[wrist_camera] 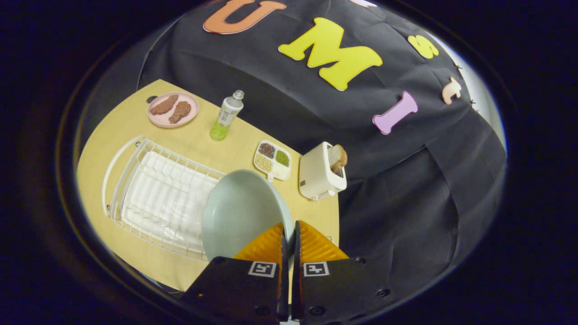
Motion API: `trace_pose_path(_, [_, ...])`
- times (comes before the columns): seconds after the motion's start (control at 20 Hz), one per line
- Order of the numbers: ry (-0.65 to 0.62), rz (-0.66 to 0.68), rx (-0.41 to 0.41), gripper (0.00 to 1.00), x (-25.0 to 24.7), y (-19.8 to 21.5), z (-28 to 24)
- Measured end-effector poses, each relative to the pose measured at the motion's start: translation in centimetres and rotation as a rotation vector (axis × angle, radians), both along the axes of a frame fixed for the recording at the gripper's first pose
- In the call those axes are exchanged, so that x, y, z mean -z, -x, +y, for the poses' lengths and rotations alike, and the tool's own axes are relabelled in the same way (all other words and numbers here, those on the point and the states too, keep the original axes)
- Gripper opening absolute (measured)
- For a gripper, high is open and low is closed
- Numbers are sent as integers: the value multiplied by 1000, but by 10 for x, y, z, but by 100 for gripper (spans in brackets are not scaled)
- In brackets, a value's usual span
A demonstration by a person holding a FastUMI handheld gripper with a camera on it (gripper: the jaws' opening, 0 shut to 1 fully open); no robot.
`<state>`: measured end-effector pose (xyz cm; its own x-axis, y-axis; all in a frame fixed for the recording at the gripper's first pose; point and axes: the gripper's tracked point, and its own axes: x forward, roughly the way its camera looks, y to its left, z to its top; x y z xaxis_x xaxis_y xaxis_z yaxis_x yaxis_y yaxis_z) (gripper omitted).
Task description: Take the plate from the dish rack, then take the spoon from the basket and place it into the plate.
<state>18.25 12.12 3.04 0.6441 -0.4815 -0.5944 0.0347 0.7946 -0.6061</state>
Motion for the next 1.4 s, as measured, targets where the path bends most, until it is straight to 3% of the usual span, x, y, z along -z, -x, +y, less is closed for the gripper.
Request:
trace_pose_path(0.3, [-227,13,-66,8,34,59,-38])
trace_pose_path(0.65, [-283,19,-65,8,87,120,-72])
trace_pose_path(0.9, [-501,28,-75,8,133,157,-73])
trace_pose_path(1.1, [-648,53,-73,8,187,171,-72])
trace_pose_path(1.3, [-639,61,-76,8,231,170,-83])
trace_pose_path(1.4, [-708,60,-75,8,248,165,-83])
